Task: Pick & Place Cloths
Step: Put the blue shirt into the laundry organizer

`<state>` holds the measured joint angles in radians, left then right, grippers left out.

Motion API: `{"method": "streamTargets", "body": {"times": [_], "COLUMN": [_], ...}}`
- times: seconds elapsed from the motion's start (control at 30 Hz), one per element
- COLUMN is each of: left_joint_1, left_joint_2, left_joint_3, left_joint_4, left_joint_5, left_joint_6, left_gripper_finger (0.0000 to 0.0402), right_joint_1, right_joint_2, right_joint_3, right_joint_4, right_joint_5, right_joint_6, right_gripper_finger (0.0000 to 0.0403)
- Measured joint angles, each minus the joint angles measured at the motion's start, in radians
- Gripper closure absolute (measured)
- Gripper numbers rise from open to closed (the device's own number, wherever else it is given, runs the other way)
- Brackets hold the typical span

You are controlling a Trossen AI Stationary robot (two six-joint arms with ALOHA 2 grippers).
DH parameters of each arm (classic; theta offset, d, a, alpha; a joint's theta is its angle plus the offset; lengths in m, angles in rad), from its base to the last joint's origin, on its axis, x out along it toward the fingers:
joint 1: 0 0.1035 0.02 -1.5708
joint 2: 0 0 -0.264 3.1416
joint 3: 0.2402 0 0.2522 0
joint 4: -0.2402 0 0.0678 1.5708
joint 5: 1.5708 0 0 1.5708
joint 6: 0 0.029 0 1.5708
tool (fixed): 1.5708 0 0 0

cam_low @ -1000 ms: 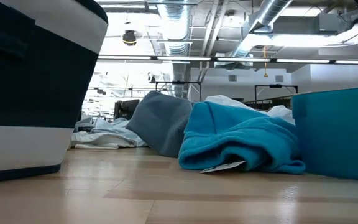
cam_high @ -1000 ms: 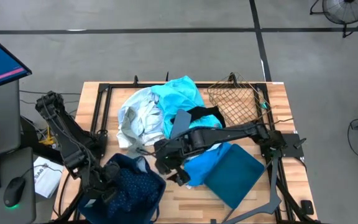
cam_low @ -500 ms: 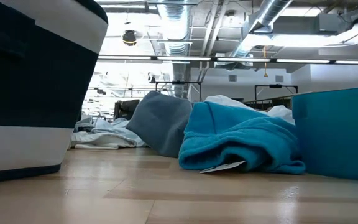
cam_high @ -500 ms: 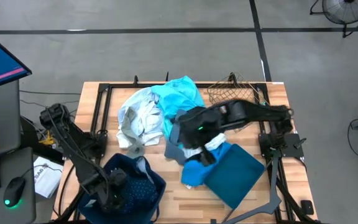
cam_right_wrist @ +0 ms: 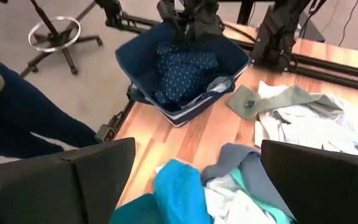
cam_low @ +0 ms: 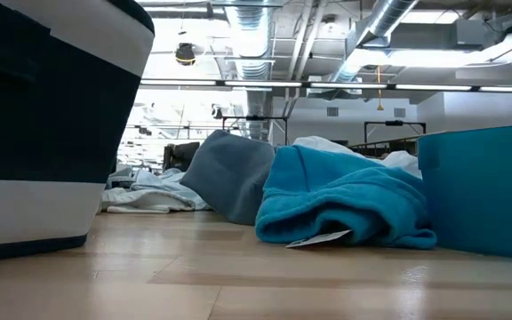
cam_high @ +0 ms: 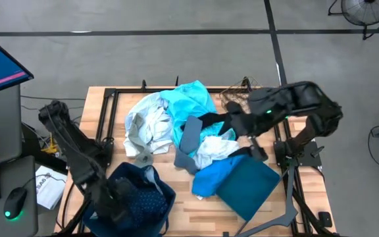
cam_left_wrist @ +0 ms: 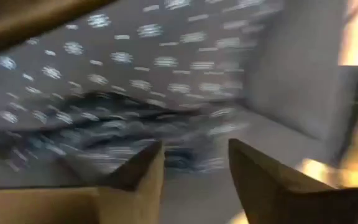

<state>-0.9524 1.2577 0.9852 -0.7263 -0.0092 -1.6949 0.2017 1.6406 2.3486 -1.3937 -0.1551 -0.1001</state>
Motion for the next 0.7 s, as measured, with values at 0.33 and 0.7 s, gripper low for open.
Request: {"method": "streamTargets", "body": {"times": [0.33,0.7], "left_joint_1": [0.049,0.378], "left_joint_2": [-0.218,-0.048], "left_joint_3": [0.001,0.001], "left_joint_4": [0.021,0.016], "left_joint_5": [-0.626,-0.715], "left_joint_6": [0.18,0.86], "left_gripper_finger": [0.0199,0.0216], "right_joint_1": [0.008,0.007], "right_joint_2": [-0.042,-0.005], "right_joint_3": [0.0,-0.001], "right_joint_4": [-0.038,-0.098], "right_joint_5": [0.004,0.003], "right_joint_6": [0.049,0.049], "right_gripper_finger": [0.0063,0.0063]}}
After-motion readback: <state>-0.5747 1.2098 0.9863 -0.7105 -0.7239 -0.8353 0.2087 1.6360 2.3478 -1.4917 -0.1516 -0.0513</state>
